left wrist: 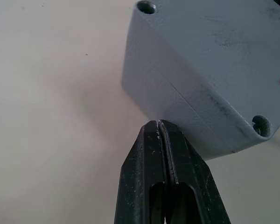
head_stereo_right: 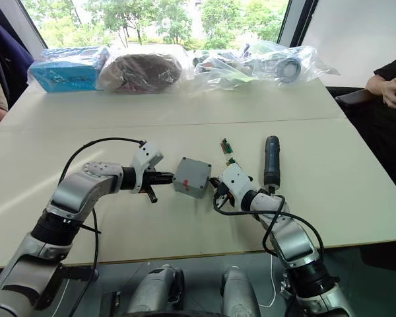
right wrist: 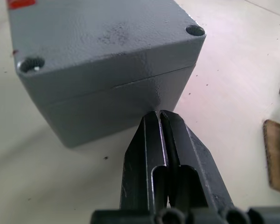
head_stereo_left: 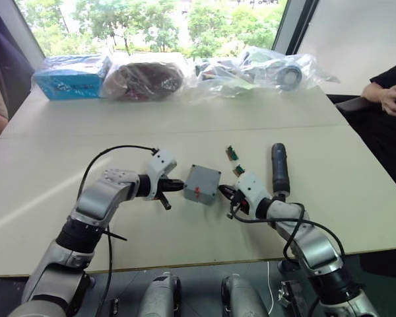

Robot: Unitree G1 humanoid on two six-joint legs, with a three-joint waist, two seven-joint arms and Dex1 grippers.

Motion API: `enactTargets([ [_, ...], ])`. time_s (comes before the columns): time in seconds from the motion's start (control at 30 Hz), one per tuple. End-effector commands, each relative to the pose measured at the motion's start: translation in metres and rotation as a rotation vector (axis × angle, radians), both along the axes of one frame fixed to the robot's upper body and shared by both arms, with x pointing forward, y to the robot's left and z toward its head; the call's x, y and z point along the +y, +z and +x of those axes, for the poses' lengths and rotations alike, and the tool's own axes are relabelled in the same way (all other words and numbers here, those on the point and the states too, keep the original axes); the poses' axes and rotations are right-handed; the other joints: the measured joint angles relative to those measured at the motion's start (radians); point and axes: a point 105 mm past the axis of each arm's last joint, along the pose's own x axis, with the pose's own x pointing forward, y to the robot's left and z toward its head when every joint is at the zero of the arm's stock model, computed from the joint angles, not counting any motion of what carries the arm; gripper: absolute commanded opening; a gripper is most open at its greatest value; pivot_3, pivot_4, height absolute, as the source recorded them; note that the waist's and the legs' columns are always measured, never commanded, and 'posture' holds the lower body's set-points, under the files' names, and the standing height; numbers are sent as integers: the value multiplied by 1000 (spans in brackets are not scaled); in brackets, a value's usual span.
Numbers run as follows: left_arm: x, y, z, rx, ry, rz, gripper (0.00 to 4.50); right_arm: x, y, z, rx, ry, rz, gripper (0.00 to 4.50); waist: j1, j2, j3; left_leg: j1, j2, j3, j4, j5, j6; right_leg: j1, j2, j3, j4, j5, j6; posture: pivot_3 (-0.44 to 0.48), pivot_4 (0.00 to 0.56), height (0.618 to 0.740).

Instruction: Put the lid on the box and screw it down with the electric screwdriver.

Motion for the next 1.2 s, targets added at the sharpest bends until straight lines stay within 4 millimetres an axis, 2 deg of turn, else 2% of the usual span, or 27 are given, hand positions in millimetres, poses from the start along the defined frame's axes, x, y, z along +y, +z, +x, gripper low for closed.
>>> enactTargets([
  [0.03,-13,12,-10,-25,-54,-40,0,6,15,3,-65,24,23,56,0,0,0,0,0,0,0,0,0,0,0,0,0,0,0,0,150,740],
  [0.23,-8,12,-11,-23,-38,-34,0,7,17,2,-67,35,27,56,-1,0,0,0,0,0,0,0,0,0,1,0,0,0,0,0,150,740],
  [0.4,13,15,-6,-30,38,-33,0,7,19,-6,-61,22,49,56,-2,0,0,0,0,0,0,0,0,0,1,0,0,0,0,0,150,740],
  [0.5,25,22,-2,-38,87,-65,0,6,21,-10,-65,3,49,56,-3,0,0,0,1,0,0,0,0,0,2,0,0,0,1,0,150,740],
  [0.57,36,49,2,-187,120,-151,0,-3,24,-14,-65,-13,53,56,-2,0,0,0,0,0,0,0,0,0,1,0,0,0,1,0,150,740],
  [0.67,49,53,-8,-111,92,-173,0,-16,32,-24,-39,-13,102,56,-1,0,0,0,0,0,0,0,0,0,1,0,0,0,0,0,150,740],
  [0.83,41,67,-27,-79,-67,-191,0,-44,48,-37,-23,-42,172,56,7,0,0,1,0,-1,0,0,0,1,1,-1,-1,0,0,0,150,740],
  [0.97,19,78,-29,-136,-211,-179,0,-72,57,-30,-39,-143,208,56,19,0,0,1,0,0,0,0,0,1,0,-1,-1,0,0,0,150,740],
  [1.0,12,81,-31,-144,-243,-181,0,-79,58,-29,-49,-166,194,543,21,0,0,1,0,0,0,0,0,1,0,-1,-1,0,0,0,150,740],
  [1.03,9,83,-32,-152,-271,-178,0,-82,59,-28,-54,-175,187,659,22,0,0,1,0,0,0,0,0,1,0,-1,-1,0,0,0,150,740],
  [1.13,4,84,-32,-161,-343,-162,0,-85,61,-23,-52,-191,195,1830,19,1,1,1,0,0,0,0,0,1,0,0,-1,0,0,0,150,740],
  [1.2,1,82,-28,-168,-365,-148,0,-86,55,-17,-32,-192,168,2445,16,1,1,1,0,1,0,0,0,1,1,0,-1,0,0,0,150,740],
])
